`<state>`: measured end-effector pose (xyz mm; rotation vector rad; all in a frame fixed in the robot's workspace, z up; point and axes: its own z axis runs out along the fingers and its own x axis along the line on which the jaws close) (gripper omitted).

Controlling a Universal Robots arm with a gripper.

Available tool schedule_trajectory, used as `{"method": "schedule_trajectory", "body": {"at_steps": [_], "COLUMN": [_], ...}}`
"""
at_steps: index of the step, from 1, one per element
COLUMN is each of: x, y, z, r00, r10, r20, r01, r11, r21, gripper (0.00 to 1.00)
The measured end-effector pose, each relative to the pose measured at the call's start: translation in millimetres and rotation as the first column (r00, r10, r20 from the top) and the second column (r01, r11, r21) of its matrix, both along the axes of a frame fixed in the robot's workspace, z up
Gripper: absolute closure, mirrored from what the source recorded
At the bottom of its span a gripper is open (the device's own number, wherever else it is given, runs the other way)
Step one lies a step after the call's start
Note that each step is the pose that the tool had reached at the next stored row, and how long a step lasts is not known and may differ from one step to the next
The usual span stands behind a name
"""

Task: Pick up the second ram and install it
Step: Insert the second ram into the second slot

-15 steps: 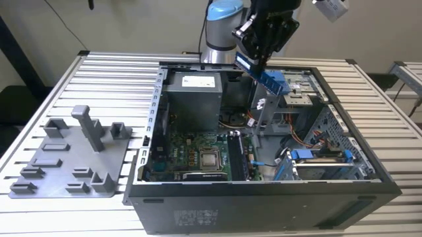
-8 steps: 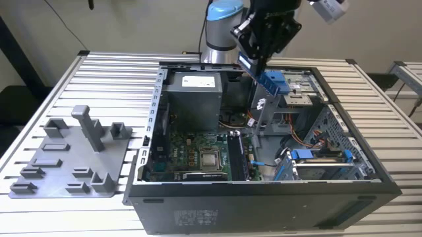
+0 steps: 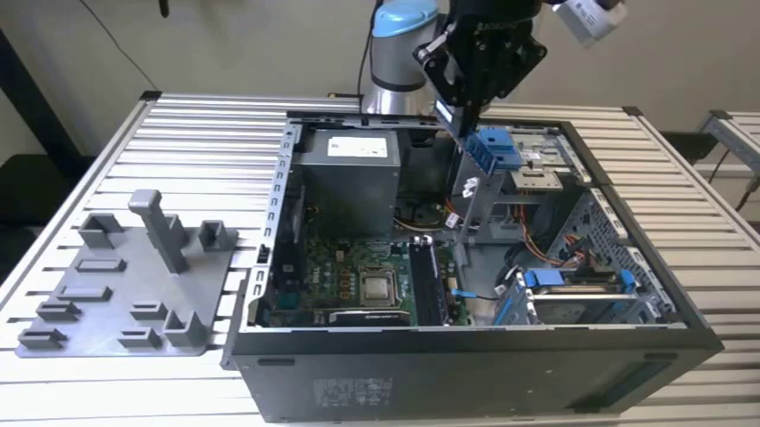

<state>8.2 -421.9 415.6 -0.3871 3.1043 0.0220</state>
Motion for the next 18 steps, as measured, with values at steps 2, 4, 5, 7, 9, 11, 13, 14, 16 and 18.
{"method": "schedule_trajectory", "body": {"at_steps": [2,4,5,7,9,11,13,14,16,18], "x": [0.0,0.0,0.0,0.0,0.0,0.0,0.0,0.0,0.0,0.0], "y": [0.1,0.0,-0.1,-0.2,-0.3,-0.4,-0.4,-0.4,-0.4,-0.4], "z": [-0.1,-0.3,-0.4,-0.6,-0.9,-1.1,-1.3,-1.4,-1.7,-1.9], "r00": [0.9995,0.9983,0.9975,0.9953,0.9922,0.9886,0.9842,0.9818,0.9764,0.9700], "r10": [-0.030,-0.059,-0.071,-0.097,-0.124,-0.151,-0.177,-0.190,-0.216,-0.243], "r20": [-0.0001,-0.0001,-0.0001,-0.0001,0.0000,0.0000,0.0000,0.0000,0.0000,0.0000], "r01": [0.030,0.059,0.071,0.097,0.124,0.151,0.177,0.190,0.216,0.243], "r11": [0.9995,0.9983,0.9975,0.9953,0.9922,0.9886,0.9842,0.9818,0.9764,0.9700], "r21": [-0.0002,-0.0003,-0.0002,-0.0002,-0.0001,-0.0001,-0.0002,-0.0001,-0.0001,-0.0002], "gripper": [0.86,0.86,0.86,0.86,0.86,0.86,0.86,0.86,0.86,0.86]}}
